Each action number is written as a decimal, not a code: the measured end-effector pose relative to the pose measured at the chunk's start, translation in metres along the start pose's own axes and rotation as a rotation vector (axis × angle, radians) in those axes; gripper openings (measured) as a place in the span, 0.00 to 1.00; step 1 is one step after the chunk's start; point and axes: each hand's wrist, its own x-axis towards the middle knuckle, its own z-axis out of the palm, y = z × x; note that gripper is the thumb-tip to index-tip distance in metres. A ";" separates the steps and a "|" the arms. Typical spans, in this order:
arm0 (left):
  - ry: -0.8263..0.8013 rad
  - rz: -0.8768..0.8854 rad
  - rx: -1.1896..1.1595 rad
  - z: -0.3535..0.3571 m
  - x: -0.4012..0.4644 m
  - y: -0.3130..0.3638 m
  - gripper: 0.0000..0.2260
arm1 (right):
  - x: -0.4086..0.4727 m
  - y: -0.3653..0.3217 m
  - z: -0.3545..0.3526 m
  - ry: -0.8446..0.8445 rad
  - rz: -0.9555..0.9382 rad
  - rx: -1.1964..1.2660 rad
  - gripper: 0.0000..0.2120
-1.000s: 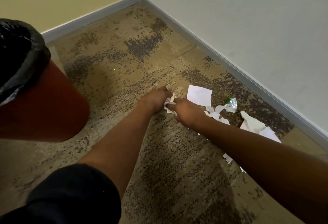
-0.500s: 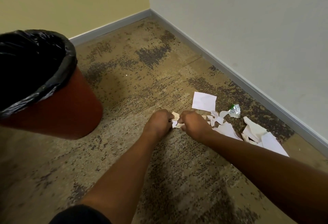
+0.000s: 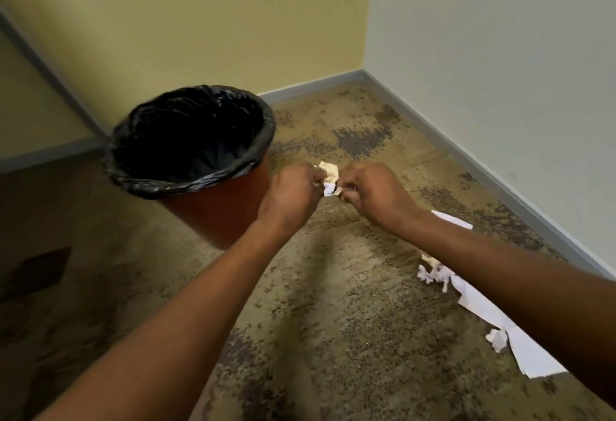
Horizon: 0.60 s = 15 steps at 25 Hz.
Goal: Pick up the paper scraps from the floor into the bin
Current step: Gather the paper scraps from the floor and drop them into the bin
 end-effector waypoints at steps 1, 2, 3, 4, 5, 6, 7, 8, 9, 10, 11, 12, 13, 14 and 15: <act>0.065 -0.001 -0.003 -0.021 -0.003 -0.004 0.05 | 0.012 -0.016 -0.007 0.028 -0.027 0.012 0.05; 0.134 -0.008 0.008 -0.042 -0.006 -0.011 0.05 | 0.025 -0.033 -0.012 0.057 -0.052 0.026 0.05; 0.196 -0.016 0.037 -0.061 -0.007 -0.017 0.06 | 0.038 -0.049 -0.015 0.087 -0.080 0.040 0.06; 0.250 -0.026 0.075 -0.079 -0.009 -0.024 0.07 | 0.051 -0.064 -0.017 0.113 -0.113 0.054 0.07; 0.291 -0.044 0.106 -0.097 -0.010 -0.032 0.07 | 0.065 -0.079 -0.017 0.128 -0.149 0.065 0.08; 0.314 -0.082 0.122 -0.111 -0.010 -0.040 0.06 | 0.079 -0.093 -0.015 0.134 -0.181 0.069 0.08; 0.329 -0.134 0.134 -0.123 -0.012 -0.049 0.05 | 0.092 -0.107 -0.010 0.127 -0.208 0.071 0.09; 0.336 -0.188 0.147 -0.131 -0.012 -0.060 0.05 | 0.103 -0.119 -0.004 0.112 -0.229 0.072 0.10; 0.332 -0.236 0.163 -0.135 -0.012 -0.070 0.05 | 0.112 -0.129 0.003 0.089 -0.238 0.074 0.11; 0.310 -0.284 0.178 -0.138 -0.013 -0.079 0.04 | 0.118 -0.137 0.009 0.059 -0.241 0.081 0.12; 0.275 -0.328 0.184 -0.140 -0.015 -0.086 0.05 | 0.121 -0.143 0.014 0.030 -0.240 0.098 0.15; 0.234 -0.372 0.181 -0.142 -0.016 -0.092 0.09 | 0.122 -0.147 0.019 0.001 -0.239 0.124 0.19; 0.190 -0.415 0.176 -0.144 -0.017 -0.096 0.15 | 0.121 -0.149 0.022 -0.022 -0.240 0.147 0.22; 0.150 -0.455 0.174 -0.146 -0.018 -0.099 0.21 | 0.119 -0.149 0.023 -0.038 -0.236 0.162 0.25; 0.123 -0.485 0.177 -0.148 -0.019 -0.101 0.25 | 0.117 -0.148 0.024 -0.043 -0.226 0.169 0.26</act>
